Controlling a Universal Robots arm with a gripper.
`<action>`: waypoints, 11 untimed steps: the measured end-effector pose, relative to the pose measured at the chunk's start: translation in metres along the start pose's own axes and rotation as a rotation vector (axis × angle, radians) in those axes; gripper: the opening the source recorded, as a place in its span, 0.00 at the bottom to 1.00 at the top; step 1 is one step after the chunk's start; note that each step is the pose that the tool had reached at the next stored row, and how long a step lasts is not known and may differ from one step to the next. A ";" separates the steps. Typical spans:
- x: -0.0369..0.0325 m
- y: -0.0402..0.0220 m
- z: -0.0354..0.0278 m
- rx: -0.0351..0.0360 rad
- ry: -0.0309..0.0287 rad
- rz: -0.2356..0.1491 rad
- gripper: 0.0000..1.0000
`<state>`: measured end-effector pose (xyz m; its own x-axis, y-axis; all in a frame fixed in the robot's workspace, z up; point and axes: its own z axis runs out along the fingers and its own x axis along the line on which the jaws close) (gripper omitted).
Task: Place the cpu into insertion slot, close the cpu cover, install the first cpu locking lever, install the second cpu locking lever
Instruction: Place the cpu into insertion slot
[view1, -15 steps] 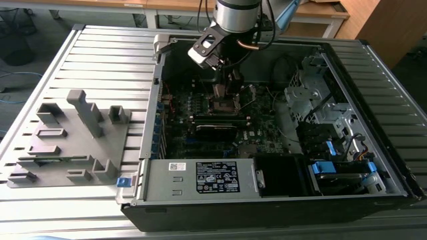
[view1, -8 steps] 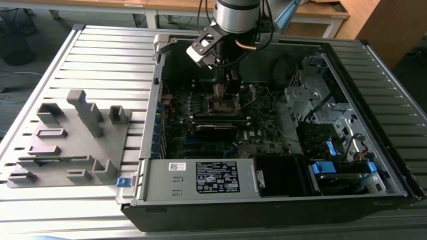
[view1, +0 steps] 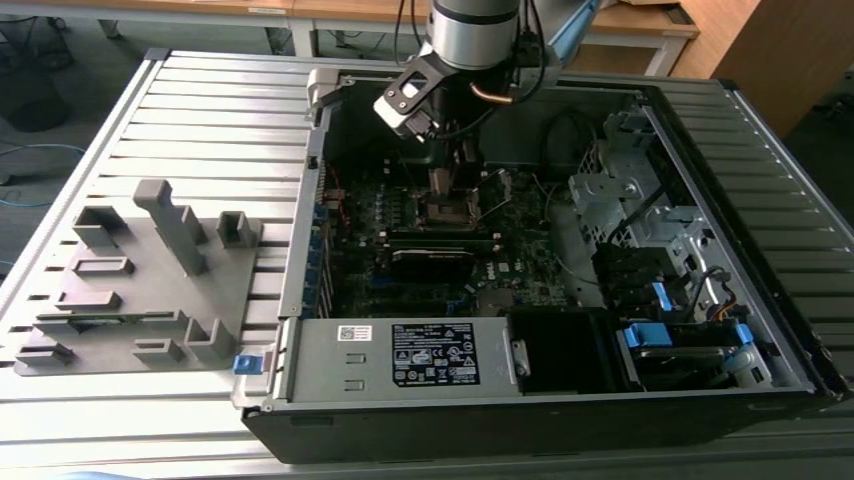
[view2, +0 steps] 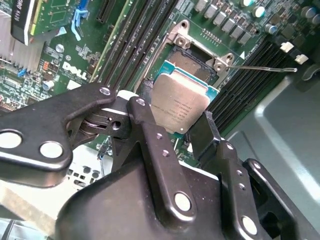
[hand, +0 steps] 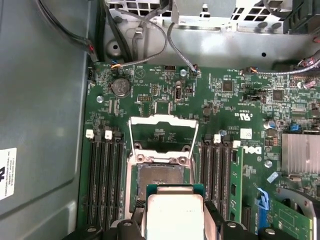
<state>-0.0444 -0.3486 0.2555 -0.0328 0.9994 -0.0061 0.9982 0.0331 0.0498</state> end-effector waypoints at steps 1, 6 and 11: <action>0.0000 -0.0002 0.0011 -0.0011 0.0013 0.000 0.54; 0.0001 -0.0012 0.0080 -0.0124 0.0016 0.000 0.54; 0.0001 -0.0024 0.0116 -0.0277 0.0020 0.000 0.54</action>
<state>-0.0462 -0.3487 0.2438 -0.0325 0.9995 -0.0040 0.9965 0.0327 0.0774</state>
